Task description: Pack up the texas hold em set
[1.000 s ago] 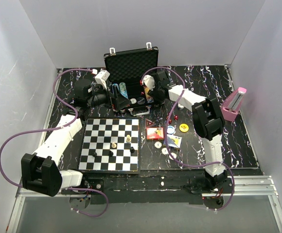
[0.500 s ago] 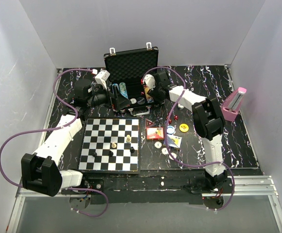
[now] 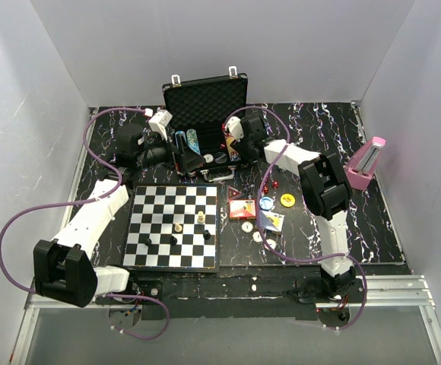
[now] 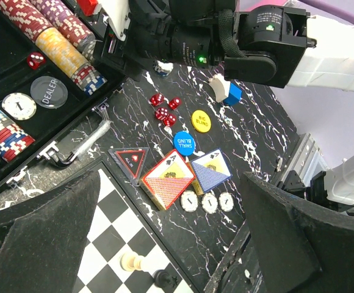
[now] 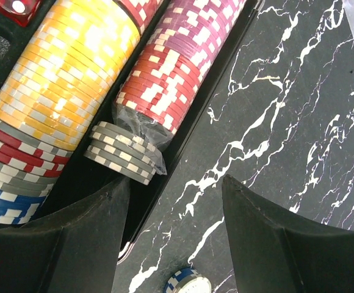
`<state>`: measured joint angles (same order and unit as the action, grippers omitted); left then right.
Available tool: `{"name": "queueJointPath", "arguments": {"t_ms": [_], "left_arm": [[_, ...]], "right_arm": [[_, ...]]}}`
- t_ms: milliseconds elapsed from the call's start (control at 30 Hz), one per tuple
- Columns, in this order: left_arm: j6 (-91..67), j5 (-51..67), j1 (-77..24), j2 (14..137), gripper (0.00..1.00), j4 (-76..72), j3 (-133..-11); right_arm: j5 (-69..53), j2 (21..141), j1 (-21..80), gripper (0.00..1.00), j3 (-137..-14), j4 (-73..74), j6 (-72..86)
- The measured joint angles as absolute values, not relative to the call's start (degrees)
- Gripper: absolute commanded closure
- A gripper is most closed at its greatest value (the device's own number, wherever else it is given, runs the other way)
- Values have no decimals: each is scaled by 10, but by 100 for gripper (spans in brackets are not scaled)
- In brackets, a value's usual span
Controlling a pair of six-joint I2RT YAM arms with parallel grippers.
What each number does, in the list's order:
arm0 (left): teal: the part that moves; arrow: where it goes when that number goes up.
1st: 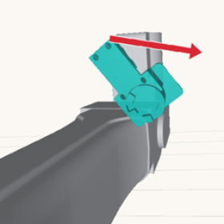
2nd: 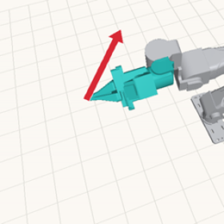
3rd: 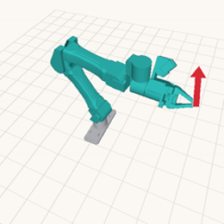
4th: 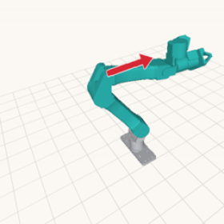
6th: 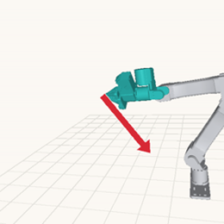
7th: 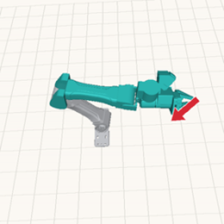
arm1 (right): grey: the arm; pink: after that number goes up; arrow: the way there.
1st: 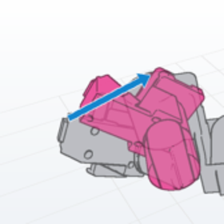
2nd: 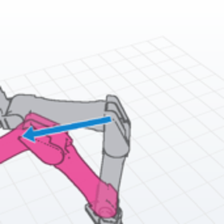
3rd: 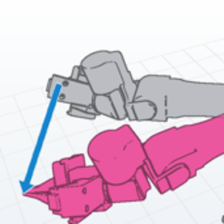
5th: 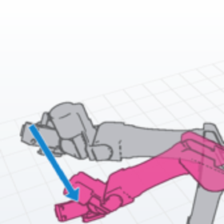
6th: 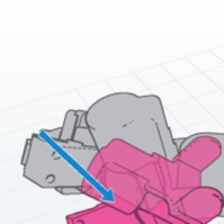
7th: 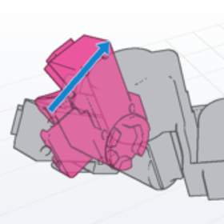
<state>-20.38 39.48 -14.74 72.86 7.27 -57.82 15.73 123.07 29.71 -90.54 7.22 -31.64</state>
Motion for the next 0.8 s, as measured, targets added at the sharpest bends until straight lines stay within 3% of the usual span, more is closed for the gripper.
{"name": "queueJointPath", "arguments": {"t_ms": [800], "left_arm": [[-204,399,-147,736,2,73,-578]], "right_arm": [[88,1157,281,26,-873,60,-282]]}}
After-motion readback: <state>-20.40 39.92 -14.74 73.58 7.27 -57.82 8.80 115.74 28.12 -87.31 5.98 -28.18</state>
